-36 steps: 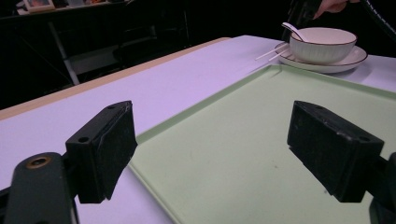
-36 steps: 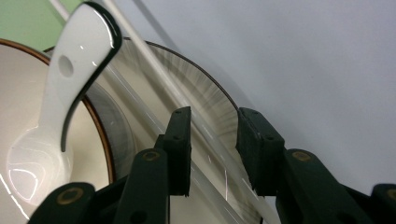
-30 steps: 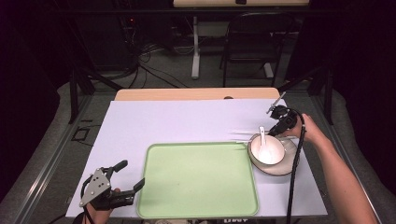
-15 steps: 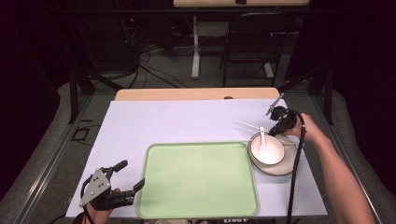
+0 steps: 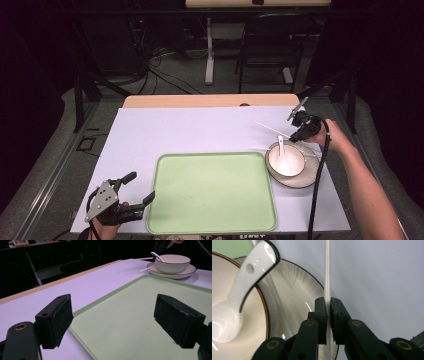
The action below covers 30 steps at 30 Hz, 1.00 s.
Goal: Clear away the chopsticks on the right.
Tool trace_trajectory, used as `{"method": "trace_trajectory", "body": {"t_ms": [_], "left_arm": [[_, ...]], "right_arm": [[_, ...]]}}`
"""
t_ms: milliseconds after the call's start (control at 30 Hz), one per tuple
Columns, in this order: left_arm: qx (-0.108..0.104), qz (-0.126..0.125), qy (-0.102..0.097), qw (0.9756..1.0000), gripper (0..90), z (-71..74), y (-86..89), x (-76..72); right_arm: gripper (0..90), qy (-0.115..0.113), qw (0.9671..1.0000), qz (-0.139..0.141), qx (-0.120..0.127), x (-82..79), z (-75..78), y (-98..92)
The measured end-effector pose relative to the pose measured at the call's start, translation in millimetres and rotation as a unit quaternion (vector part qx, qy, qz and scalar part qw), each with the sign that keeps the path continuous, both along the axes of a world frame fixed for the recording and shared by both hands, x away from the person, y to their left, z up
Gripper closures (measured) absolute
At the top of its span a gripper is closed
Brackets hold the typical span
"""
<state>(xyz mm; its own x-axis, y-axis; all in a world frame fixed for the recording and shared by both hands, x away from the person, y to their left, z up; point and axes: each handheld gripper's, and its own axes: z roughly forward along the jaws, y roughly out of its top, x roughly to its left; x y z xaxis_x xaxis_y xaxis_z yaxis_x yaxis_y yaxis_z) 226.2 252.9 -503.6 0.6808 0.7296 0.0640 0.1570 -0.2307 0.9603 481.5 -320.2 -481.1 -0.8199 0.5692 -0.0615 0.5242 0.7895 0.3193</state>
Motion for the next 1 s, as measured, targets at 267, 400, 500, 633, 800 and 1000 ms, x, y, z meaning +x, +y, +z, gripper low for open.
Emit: {"method": "trace_trajectory", "body": {"t_ms": [267,400,500,633,800,1000], "left_arm": [[0.0,0.0,-0.001,1.0,15.4,0.0,-0.1,-0.1],[-0.001,0.0,-0.001,1.0,15.4,0.0,-0.1,-0.2],[0.0,0.0,-0.001,1.0,15.4,0.1,-0.2,-0.2],[-0.001,0.0,-0.001,1.0,15.4,0.1,-0.2,-0.1],[-0.001,0.0,-0.001,1.0,15.4,0.1,-0.2,-0.2],[-0.001,0.0,-0.001,1.0,15.4,0.1,-0.4,-0.2]], "right_arm": [[84.2,-0.023,0.9996,-0.016,-0.004,-8.9,20.9,4.0],[84.2,-0.027,0.9988,-0.04,-0.009,-15.5,36.5,5.0],[84.2,-0.034,0.9983,-0.045,-0.01,-18.4,42.3,5.6],[84.2,-0.042,0.9973,-0.06,-0.002,-25.4,50.7,8.3],[84.2,-0.05,0.9959,-0.075,0.002,-35.1,61.5,14.1],[84.2,-0.062,0.9936,-0.093,0.017,-51.2,73.0,26.0]]}}
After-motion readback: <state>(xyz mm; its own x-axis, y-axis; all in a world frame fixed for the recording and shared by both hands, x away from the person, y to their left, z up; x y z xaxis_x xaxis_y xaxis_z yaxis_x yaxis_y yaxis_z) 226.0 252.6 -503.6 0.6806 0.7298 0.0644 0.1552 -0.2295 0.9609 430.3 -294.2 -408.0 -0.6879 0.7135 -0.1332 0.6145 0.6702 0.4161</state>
